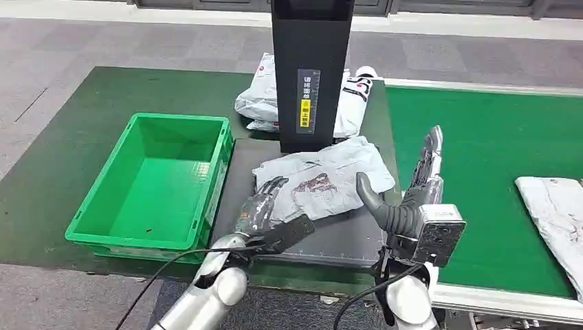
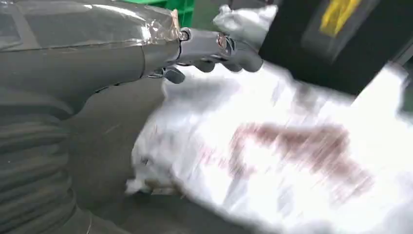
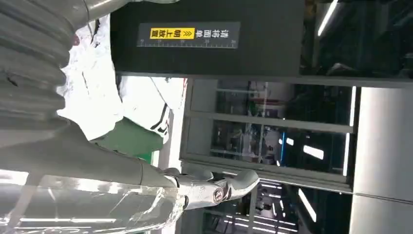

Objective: Moved the parcel from conveyor to table for the left to box.

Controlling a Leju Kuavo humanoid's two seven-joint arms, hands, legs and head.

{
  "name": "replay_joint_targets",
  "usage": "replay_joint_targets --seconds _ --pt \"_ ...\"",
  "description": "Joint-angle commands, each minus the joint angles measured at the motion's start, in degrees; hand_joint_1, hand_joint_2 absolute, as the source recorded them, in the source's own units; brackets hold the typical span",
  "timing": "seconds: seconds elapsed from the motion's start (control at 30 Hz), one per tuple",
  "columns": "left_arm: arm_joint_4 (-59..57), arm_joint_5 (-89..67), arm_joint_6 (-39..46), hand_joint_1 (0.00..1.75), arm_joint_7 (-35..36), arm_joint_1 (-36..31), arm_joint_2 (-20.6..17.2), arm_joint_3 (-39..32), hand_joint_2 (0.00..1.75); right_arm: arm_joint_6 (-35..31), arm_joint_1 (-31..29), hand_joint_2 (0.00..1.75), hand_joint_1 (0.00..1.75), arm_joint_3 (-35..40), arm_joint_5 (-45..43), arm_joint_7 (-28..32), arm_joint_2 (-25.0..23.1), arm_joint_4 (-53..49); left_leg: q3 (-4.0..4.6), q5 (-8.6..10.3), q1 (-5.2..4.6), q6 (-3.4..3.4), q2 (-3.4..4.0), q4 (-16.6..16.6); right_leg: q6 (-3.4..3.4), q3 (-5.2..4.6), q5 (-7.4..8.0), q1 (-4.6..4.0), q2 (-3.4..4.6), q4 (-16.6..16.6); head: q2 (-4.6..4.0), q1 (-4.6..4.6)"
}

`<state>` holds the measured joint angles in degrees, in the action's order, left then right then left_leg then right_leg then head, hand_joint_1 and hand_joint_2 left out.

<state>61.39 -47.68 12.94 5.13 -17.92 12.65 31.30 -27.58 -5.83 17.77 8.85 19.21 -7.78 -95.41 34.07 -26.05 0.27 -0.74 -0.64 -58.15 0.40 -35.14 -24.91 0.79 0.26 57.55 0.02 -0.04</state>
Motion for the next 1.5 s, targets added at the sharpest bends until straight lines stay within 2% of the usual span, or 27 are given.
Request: replay_joint_targets --seconds 0.03,0.17,0.2,0.23,0.33,0.4,0.83,0.97,1.07,1.1,1.13,1.3,1.33,1.4,1.5 --pt "-24.1 -4.7 -3.0 0.00 0.0 -9.5 3.7 4.8 1.75 -0.6 -2.7 1.75 0.00 -4.0 -0.3 -0.2 -1.3 4.7 -0.24 0.06 0.01 0.01 -0.11 0.2 -0.03 0.31 0.01 -0.03 -0.20 -0.2 -0.02 0.00" --pt "-27.9 -6.0 -4.0 0.02 0.9 -11.1 4.7 4.8 1.75 -0.7 -2.5 1.75 0.00 -4.6 -0.7 -0.2 -1.3 4.8 -0.15 0.01 0.02 0.02 -0.05 0.1 -0.01 0.20 0.00 -0.03 -0.11 -0.1 0.00 -0.02" --pt "-29.2 -6.5 -4.1 0.93 0.9 -11.6 5.0 5.0 1.75 -0.7 -2.6 1.75 0.00 -4.7 -0.9 -0.1 -1.3 4.8 -0.26 0.02 0.01 0.03 -0.07 0.2 -0.02 0.31 -0.01 -0.03 -0.14 -0.2 0.00 0.00" --pt "-30.1 -6.7 -4.2 1.75 0.7 -12.0 5.2 5.0 1.75 -0.8 -2.5 1.75 0.00 -4.8 -1.1 0.0 -1.3 4.7 -0.22 0.02 0.02 0.03 -0.12 0.1 -0.01 0.30 -0.01 -0.04 -0.16 -0.1 0.00 0.00" --pt "-31.7 -7.0 -4.5 1.75 0.0 -12.7 5.8 5.2 1.75 -1.1 -2.4 1.75 0.00 -5.1 -1.5 0.3 -1.3 4.5 -0.31 0.02 -0.01 0.04 0.08 0.2 -0.01 0.34 0.05 -0.01 0.02 -0.2 -0.02 0.00" --pt "-32.3 -7.1 -4.8 1.75 -0.7 -13.0 6.2 5.3 1.75 -1.3 -2.1 1.75 0.00 -5.4 -1.8 0.4 -1.3 4.1 -0.15 0.02 0.00 0.03 -0.01 0.1 0.00 0.21 0.02 -0.01 -0.05 -0.1 0.00 0.00" --pt "-32.8 -7.0 -5.7 1.75 -2.1 -13.3 6.8 6.0 1.75 -1.1 -0.2 1.75 0.00 -5.7 -3.1 0.2 -0.7 1.9 -0.40 0.01 -0.01 0.03 0.05 0.1 -0.01 0.44 0.02 -0.01 -0.02 -0.2 0.00 0.00" --pt "-31.9 -7.0 -3.4 1.75 -1.6 -13.1 6.6 5.7 1.75 -1.1 0.8 1.75 0.00 -5.7 -3.5 0.2 -0.5 0.8 -0.30 0.00 -0.01 0.03 -0.01 0.1 0.00 0.36 0.00 -0.01 -0.06 -0.1 0.00 0.00" --pt "-29.6 -3.7 5.6 1.75 -3.0 -12.4 6.4 1.9 1.75 -1.9 2.5 1.75 0.00 -6.0 -3.5 0.5 -0.6 -1.3 -0.41 0.00 0.00 0.03 0.06 0.2 -0.02 0.46 0.02 -0.02 -0.02 -0.2 -0.02 0.00" --pt "-26.9 -1.6 12.3 1.75 -6.1 -11.7 5.7 -0.2 1.75 -2.6 3.4 1.75 0.00 -6.4 -3.5 0.5 -0.5 -2.3 -0.32 0.00 0.00 0.02 0.02 0.1 -0.01 0.37 0.00 -0.02 -0.04 -0.1 0.00 0.00" --pt "-24.2 0.8 15.5 1.75 -8.9 -11.1 5.0 -1.8 1.75 -2.9 3.9 1.75 0.00 -6.8 -3.5 0.5 -0.5 -2.8 -0.40 0.00 -0.01 0.03 0.06 0.2 -0.01 0.42 0.01 -0.01 -0.01 -0.1 -0.02 0.00" --pt "-23.1 1.6 14.4 1.75 -9.2 -11.2 4.0 -1.7 1.75 -3.3 4.0 1.75 0.00 -7.3 -3.5 0.4 -0.6 -2.8 -0.27 0.00 0.02 0.01 0.08 0.1 -0.02 0.30 0.01 -0.04 0.01 -0.1 0.00 0.00" --pt "-20.1 3.3 19.4 1.75 -11.8 -9.7 3.7 -2.7 1.75 -3.7 4.1 1.75 0.00 -7.5 -3.5 0.4 -0.7 -2.9 -0.28 -0.01 0.01 0.02 0.07 0.1 -0.01 0.31 0.01 -0.03 0.00 -0.1 -0.02 0.00" --pt "-13.2 6.7 24.4 1.75 -14.4 -7.6 1.6 -3.9 1.75 -4.8 4.8 1.75 0.00 -8.6 -4.2 0.6 -0.5 -2.9 -0.31 -0.02 -0.01 0.03 0.14 0.1 -0.01 0.31 0.02 -0.01 0.07 -0.1 -0.02 0.00" --pt "-3.3 6.5 27.1 1.75 -15.0 -3.6 -0.4 -7.1 1.75 -4.7 5.1 1.75 0.00 -9.4 -5.4 1.1 -0.1 -2.2 -0.32 -0.03 -0.01 0.01 0.20 0.1 -0.02 0.31 0.01 -0.01 0.13 -0.1 -0.02 0.00"
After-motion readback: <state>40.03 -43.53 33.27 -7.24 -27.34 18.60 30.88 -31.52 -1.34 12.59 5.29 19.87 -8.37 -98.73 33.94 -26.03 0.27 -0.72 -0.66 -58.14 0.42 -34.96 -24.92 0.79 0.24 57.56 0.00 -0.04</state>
